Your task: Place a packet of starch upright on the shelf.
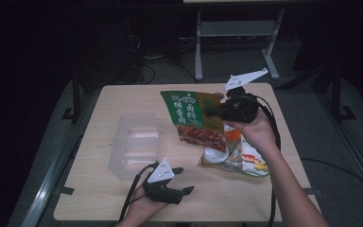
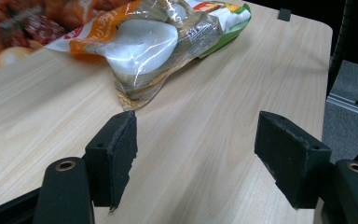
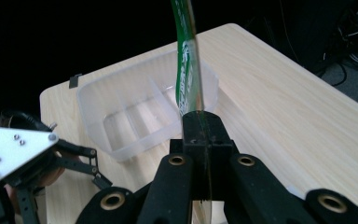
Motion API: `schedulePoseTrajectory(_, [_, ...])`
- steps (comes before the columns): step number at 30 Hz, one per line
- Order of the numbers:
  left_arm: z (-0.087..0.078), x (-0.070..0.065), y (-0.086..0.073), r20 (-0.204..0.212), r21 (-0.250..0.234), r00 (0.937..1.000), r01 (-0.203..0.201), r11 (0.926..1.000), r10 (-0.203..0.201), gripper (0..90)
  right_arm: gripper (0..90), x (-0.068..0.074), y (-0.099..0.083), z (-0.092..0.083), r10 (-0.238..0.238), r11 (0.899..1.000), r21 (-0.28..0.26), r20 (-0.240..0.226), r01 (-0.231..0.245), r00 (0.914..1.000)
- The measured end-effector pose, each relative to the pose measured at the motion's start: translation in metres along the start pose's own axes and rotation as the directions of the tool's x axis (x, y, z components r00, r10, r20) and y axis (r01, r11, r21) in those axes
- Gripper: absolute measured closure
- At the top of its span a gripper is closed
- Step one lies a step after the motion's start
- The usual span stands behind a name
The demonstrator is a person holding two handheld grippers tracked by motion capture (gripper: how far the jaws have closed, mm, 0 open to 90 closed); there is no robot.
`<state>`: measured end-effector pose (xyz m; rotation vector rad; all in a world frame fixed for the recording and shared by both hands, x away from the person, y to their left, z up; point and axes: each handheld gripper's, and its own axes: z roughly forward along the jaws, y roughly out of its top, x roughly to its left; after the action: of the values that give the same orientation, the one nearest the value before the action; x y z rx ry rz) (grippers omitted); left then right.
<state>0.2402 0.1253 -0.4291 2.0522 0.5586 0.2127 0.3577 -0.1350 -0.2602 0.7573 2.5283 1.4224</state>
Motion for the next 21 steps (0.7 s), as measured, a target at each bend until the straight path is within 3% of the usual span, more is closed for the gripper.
schedulePoseTrajectory(6, [0.0,-0.001,-0.001,0.004,-0.002,1.0,0.009,1.0,-0.009,29.4,89.8,0.002,0.011,0.004,-0.01,1.0,-0.013,-0.008,0.01,0.9999])
schedulePoseTrajectory(21, [0.003,-0.003,-0.002,0.013,0.016,0.9999,-0.004,0.9999,0.004,29.1,89.8,0.004,0.051,0.041,-0.035,0.999,-0.025,-0.039,0.034,0.9986])
